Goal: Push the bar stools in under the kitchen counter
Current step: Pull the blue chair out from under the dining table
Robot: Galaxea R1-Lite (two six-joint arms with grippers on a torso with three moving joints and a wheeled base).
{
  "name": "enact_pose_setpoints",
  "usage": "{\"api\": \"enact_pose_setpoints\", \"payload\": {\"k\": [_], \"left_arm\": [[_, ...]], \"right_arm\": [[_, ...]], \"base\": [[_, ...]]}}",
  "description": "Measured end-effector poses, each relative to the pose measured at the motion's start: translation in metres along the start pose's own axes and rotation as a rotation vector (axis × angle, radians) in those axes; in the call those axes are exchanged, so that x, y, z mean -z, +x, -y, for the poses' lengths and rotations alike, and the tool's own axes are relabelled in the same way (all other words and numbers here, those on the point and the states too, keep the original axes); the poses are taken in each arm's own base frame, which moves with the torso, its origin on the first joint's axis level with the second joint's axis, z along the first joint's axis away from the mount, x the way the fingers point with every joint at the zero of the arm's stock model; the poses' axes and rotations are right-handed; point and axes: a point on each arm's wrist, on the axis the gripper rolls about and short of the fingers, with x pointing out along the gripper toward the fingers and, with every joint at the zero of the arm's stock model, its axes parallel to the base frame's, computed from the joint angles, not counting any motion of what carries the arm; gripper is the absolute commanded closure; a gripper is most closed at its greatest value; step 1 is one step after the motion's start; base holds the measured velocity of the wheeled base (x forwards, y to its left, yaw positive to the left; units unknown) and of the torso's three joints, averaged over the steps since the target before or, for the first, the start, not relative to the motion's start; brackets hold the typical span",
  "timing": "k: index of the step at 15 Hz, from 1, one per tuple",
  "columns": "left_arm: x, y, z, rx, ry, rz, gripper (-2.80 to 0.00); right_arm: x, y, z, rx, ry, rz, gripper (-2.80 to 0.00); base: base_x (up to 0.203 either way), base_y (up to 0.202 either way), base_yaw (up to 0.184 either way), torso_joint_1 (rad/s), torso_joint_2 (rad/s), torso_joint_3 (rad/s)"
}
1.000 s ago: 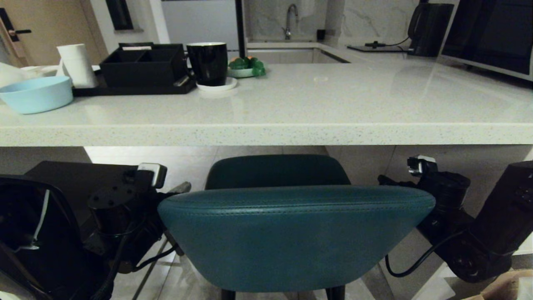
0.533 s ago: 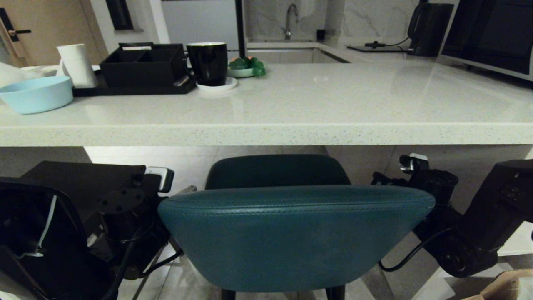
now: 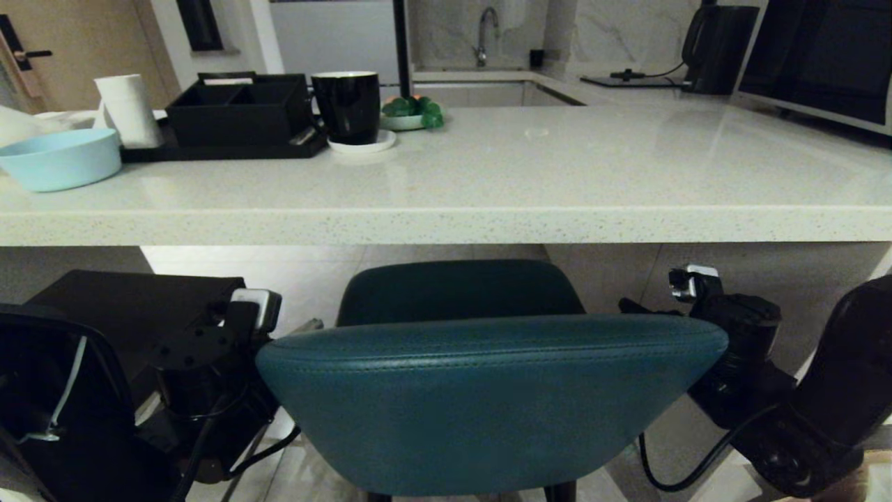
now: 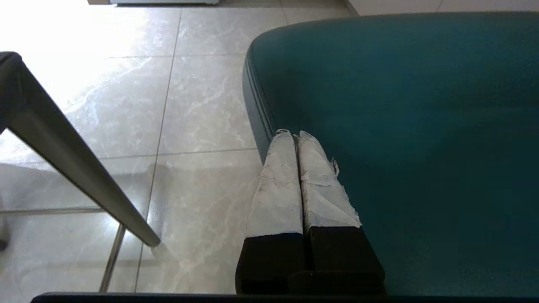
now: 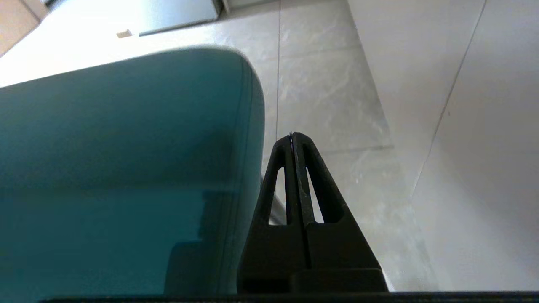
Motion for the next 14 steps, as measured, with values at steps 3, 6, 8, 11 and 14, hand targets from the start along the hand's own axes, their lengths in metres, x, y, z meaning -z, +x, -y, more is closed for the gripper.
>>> {"api": "enact_pose_setpoints", "payload": {"k": [3,6,8,11,14], "left_arm": [[0.001,-0.005,-0.001,-0.001,0.002,-0.013,0.00],[0.001,-0.008,-0.002,-0.002,0.002,-0.017,0.00],[0.002,-0.008,-0.002,-0.002,0.004,-0.021,0.00],[0.002,-0.008,-0.001,0.002,0.005,-0.022,0.00],[0.001,-0.007,0.000,0.002,0.003,-0.015,0.00]], "right_arm": [[0.002,-0.021,-0.003,-0.023,-0.005,-0.008,0.00],[0.008,-0.035,-0.008,-0.019,-0.015,-0.037,0.00],[0.008,-0.040,-0.014,-0.018,-0.019,-0.038,0.00],[0.007,-0.043,-0.020,-0.042,-0.023,-0.037,0.00],[0.007,-0.044,-0.020,-0.043,-0.022,-0.033,0.00]], "base": [[0.000,0.000,0.000,0.000,0.00,0.000],[0.000,0.000,0.000,0.000,0.00,0.000],[0.000,0.000,0.000,0.000,0.00,0.000],[0.000,0.000,0.000,0.000,0.00,0.000],[-0.130,0.000,0.000,0.010,0.00,0.001]]}}
